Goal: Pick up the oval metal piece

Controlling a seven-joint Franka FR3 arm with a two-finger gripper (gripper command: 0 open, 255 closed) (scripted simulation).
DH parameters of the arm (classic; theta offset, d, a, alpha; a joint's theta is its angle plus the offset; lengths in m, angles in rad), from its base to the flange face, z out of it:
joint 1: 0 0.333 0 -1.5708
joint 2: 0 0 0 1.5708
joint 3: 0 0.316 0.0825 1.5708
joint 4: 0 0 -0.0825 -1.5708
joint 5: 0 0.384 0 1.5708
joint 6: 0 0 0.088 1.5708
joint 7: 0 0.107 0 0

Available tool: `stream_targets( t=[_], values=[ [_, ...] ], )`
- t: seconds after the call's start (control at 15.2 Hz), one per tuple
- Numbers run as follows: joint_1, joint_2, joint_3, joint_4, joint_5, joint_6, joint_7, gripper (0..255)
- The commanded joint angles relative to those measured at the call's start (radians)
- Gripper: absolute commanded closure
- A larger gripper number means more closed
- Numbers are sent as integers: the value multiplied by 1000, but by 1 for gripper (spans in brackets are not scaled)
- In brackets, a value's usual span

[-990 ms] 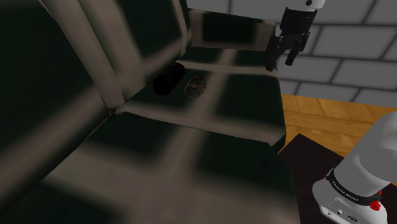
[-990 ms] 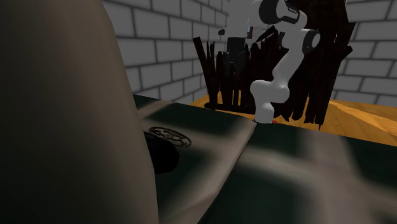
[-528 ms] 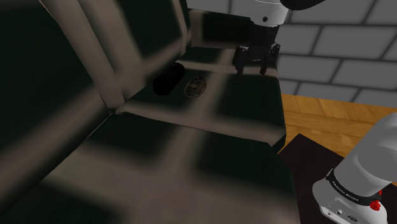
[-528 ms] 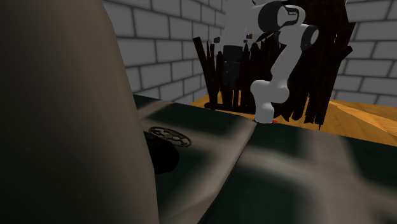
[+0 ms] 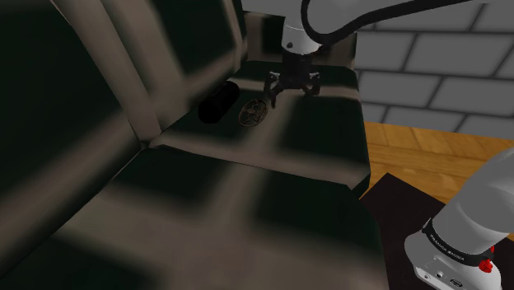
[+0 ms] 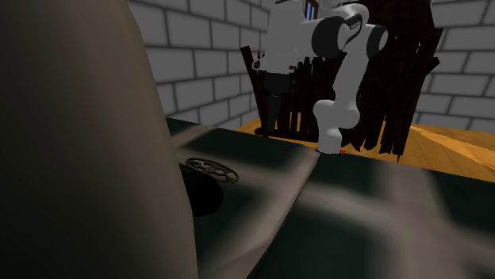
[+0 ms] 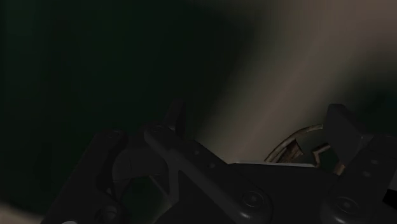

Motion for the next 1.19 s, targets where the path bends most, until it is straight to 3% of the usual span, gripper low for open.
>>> stream_targets(
  t=[0.0,0.4,0.86,1.12],
  values=[
    [-14,78,37,49,-31,33,98,0],
    [-25,334,94,232,-180,90,371,0],
    [49,635,59,519,-354,76,641,0],
    [51,646,53,480,-362,125,649,0]
  ],
)
